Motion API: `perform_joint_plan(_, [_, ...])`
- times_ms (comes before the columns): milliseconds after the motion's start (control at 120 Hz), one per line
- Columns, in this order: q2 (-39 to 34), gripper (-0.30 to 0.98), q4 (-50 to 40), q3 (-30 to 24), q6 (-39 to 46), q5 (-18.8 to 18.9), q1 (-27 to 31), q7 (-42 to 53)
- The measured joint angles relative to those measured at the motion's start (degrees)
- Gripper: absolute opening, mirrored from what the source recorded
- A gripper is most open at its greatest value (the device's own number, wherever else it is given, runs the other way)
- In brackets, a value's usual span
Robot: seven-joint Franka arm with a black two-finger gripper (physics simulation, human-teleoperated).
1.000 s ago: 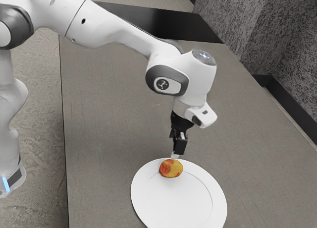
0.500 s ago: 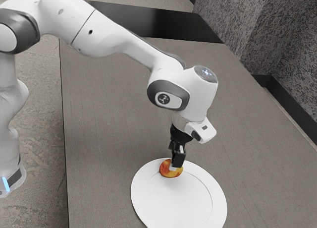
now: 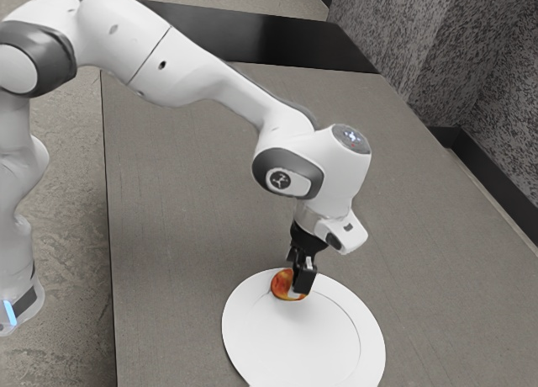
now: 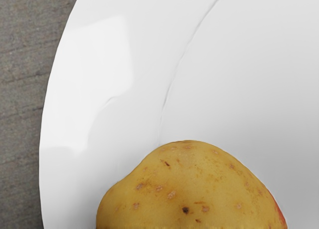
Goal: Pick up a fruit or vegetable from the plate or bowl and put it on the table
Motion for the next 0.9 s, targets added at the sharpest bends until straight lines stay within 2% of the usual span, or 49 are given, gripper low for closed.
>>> perform_joint_plan(200, [0.9,0.65,0.0,0.0,0.3,-0.1,0.2,0.0])
perform_joint_plan(333, [0.7,0.39,0.0,0.0,0.3,-0.1,0.1,0.1])
perform_joint_plan(383, [0.4,0.33,0.0,0.0,0.4,0.0,0.1,0.1])
perform_joint_plan(608, [-2.1,0.26,1.2,1.0,0.3,0.4,-0.9,0.3])
perform_joint_plan(900, [-1.0,0.22,8.9,7.8,-0.4,1.1,0.4,2.8])
